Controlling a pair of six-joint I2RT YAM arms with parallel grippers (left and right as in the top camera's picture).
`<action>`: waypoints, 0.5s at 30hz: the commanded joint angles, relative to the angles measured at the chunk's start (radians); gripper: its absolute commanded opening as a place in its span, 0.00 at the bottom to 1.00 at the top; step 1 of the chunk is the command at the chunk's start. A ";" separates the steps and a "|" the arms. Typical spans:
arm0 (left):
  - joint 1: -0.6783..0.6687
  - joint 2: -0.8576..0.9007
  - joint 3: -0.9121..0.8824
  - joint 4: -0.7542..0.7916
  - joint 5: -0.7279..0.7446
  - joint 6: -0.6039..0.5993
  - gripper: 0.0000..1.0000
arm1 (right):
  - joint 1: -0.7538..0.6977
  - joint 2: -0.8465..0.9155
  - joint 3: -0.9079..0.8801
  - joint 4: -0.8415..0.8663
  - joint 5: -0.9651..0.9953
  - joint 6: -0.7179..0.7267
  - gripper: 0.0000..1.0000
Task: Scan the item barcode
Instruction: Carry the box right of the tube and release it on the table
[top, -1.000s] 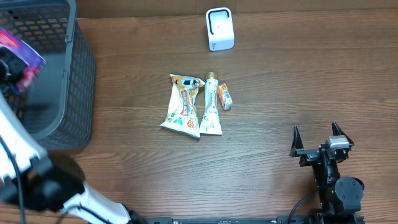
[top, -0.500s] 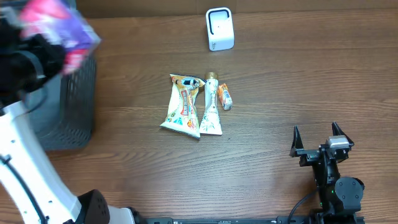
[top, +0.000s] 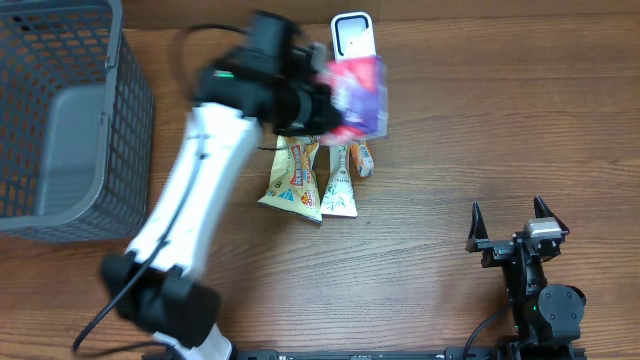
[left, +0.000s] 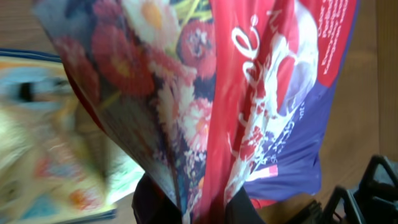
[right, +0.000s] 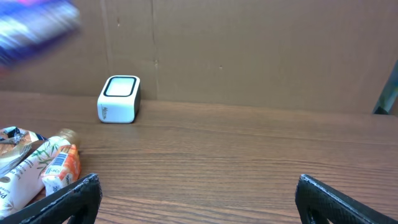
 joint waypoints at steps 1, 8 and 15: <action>-0.093 0.078 -0.014 0.095 0.022 -0.091 0.04 | 0.005 -0.010 -0.011 0.007 0.002 -0.001 1.00; -0.204 0.261 -0.014 0.197 0.000 -0.110 0.04 | 0.005 -0.010 -0.011 0.007 0.002 -0.001 1.00; -0.188 0.322 -0.007 0.194 -0.043 -0.061 0.96 | 0.005 -0.010 -0.011 0.007 0.002 -0.001 1.00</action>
